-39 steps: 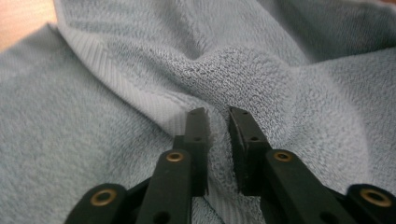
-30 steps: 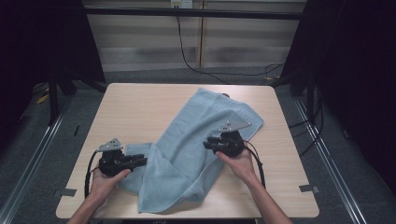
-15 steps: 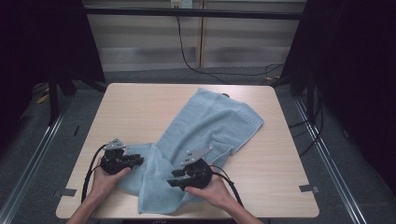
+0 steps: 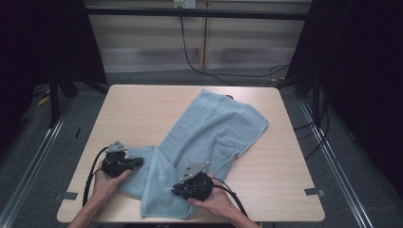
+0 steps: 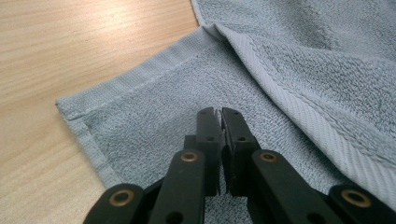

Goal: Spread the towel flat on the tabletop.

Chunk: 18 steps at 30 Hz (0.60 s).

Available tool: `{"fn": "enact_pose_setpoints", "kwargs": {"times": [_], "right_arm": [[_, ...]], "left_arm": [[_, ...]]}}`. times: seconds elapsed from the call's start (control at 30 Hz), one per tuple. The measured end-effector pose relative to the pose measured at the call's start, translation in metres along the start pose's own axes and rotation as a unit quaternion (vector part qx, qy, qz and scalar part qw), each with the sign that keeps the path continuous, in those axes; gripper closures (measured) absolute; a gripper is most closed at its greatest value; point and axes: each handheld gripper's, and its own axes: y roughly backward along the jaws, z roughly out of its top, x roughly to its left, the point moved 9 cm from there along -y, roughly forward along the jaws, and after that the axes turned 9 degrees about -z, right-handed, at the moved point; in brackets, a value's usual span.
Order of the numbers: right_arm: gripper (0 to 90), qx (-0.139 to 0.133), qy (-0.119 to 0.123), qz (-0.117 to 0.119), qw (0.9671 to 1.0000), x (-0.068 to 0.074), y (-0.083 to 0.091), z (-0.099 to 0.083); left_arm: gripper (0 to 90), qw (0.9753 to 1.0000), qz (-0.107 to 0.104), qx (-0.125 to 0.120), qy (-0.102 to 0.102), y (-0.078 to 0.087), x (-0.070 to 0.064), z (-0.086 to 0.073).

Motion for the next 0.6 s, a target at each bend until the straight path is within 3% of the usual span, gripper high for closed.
{"fn": "enact_pose_setpoints", "kwargs": {"times": [0.03,0.17,0.27,0.3,0.33,0.4,0.5,0.6], "right_arm": [[85.7,-0.013,-0.017,0.002,0.9998,-0.004,0.007,0.001],[85.8,-0.028,-0.043,0.004,0.9987,-0.014,0.023,0.002],[85.6,-0.038,-0.058,-0.01,0.9975,-0.029,0.04,-0.001],[85.6,-0.038,-0.058,-0.01,0.9975,-0.029,0.04,-0.001],[85.6,-0.037,-0.066,-0.022,0.9969,-0.037,0.048,-0.007],[85.6,-0.034,-0.068,-0.026,0.9967,-0.04,0.051,-0.01],[85.8,-0.027,-0.074,-0.036,0.9962,-0.048,0.059,-0.021],[86.1,-0.023,-0.082,-0.039,0.9956,-0.054,0.064,-0.029]], "left_arm": [[86.7,0.9999,-0.007,-0.007,0.002,0.001,0.0,-0.001],[83.5,0.9998,-0.01,-0.017,0.006,0.005,0.001,0.001],[72.4,0.9988,-0.001,-0.046,0.016,0.013,0.005,0.007],[72.4,0.9988,0.007,-0.046,0.019,0.014,0.008,0.008],[64.5,0.9979,0.019,-0.053,0.032,0.016,0.015,0.011],[61.6,0.9975,0.024,-0.054,0.038,0.015,0.019,0.012],[45.5,0.9983,0.026,-0.038,0.036,0.009,0.025,0.011],[41.8,0.9985,0.02,-0.038,0.036,-0.003,0.025,0.014]]}}
